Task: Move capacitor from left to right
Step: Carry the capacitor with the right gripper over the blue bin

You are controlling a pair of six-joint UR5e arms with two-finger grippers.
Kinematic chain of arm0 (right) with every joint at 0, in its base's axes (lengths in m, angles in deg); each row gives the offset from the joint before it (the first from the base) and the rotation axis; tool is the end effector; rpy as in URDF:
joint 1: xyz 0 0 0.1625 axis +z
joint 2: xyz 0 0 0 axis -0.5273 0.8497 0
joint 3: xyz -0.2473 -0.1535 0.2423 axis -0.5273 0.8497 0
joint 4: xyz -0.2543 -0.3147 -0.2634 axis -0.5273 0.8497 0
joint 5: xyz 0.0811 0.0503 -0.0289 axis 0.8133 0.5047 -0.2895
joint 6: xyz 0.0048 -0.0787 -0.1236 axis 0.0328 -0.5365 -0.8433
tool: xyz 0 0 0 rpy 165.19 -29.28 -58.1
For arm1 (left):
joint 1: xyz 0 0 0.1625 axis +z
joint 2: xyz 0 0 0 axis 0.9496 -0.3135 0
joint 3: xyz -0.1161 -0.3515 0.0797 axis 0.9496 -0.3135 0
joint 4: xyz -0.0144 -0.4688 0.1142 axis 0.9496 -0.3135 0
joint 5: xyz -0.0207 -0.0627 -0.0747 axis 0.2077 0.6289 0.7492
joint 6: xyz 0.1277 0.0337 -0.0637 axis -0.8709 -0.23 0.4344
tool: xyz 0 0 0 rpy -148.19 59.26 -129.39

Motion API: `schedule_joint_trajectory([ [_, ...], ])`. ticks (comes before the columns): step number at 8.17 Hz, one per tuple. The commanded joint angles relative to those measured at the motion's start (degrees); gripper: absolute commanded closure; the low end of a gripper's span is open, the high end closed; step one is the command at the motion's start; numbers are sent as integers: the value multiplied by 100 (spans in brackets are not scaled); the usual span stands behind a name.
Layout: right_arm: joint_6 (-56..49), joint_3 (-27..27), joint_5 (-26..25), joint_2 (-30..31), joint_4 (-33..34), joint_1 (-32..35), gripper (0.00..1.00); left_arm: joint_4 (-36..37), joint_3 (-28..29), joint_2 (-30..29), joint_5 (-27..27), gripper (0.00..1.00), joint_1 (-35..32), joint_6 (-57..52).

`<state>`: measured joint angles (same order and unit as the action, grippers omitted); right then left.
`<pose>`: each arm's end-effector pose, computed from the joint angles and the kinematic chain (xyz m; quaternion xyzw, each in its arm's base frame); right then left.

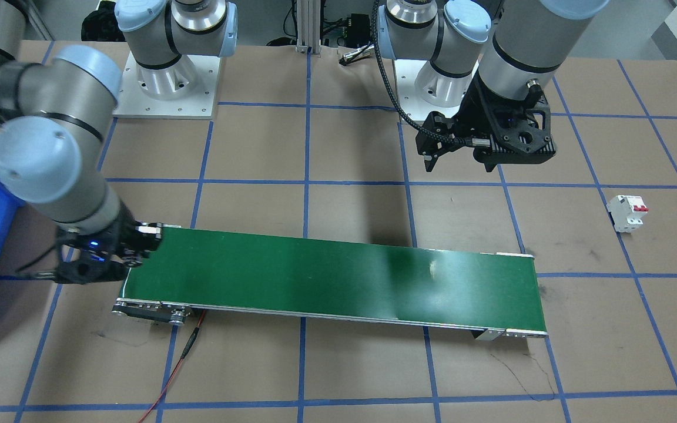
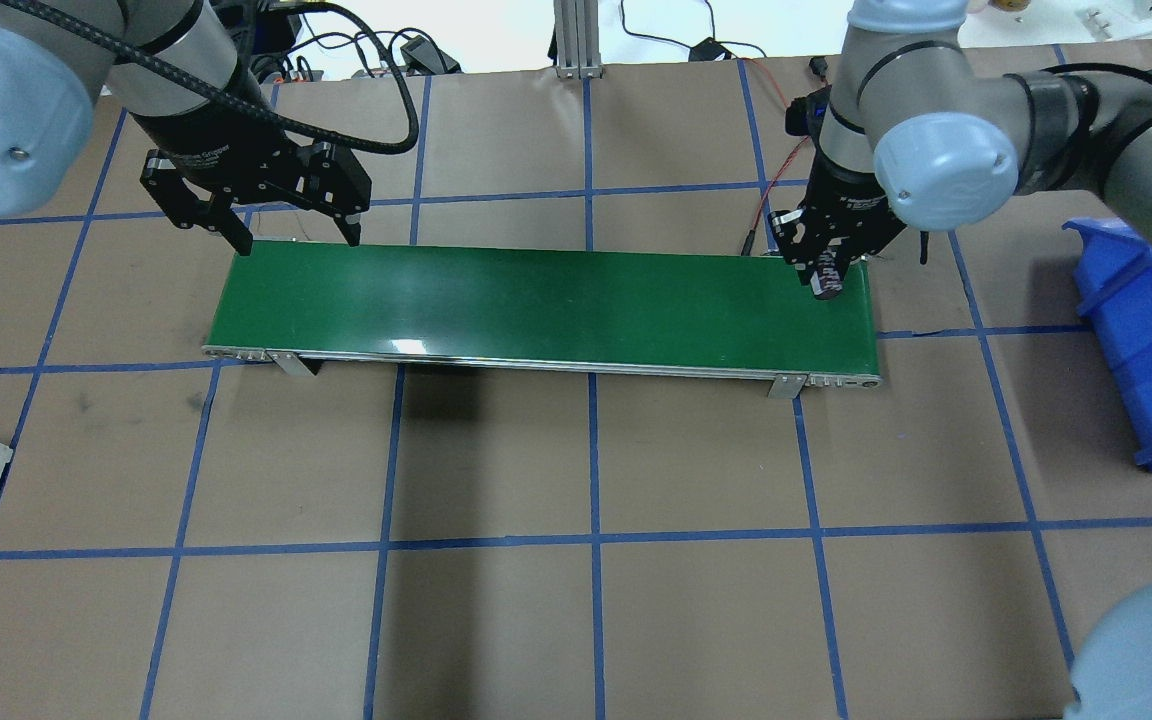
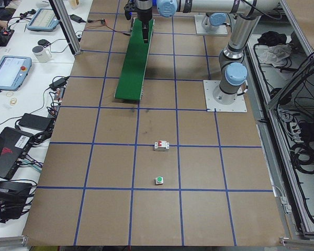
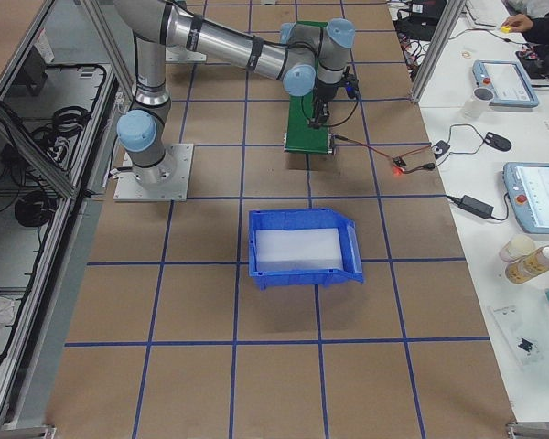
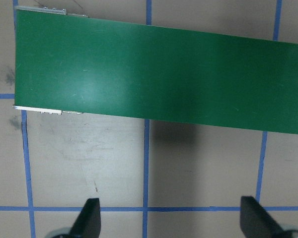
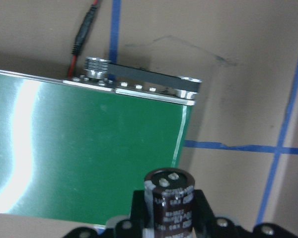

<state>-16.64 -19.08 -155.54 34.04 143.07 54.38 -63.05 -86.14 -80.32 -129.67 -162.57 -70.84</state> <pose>0.0817 -0.6356 0.2158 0.0430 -0.9975 -0.0481 0.0279 -0.1450 -0.5753 0.3868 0.0177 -0.9997 -0.0090 0.0112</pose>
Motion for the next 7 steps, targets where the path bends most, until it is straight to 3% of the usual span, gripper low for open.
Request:
schedule_joint_trajectory([
  [1, -2113, 63, -402, 457, -314, -1223, 100, 2, 0, 0, 0, 0, -3, -13],
  [4, -4822, 54, -519, 415, 25, -3069, 100, 2, -9, 0, 0, 0, -3, -22],
  [5, -5230, -7, -545, 319, 246, -3413, 100, 2, -9, 0, 0, 0, -3, -22],
  [7, -5969, -488, -695, -110, 1392, -3741, 100, 2, -9, 0, 0, 0, -3, -22],
])
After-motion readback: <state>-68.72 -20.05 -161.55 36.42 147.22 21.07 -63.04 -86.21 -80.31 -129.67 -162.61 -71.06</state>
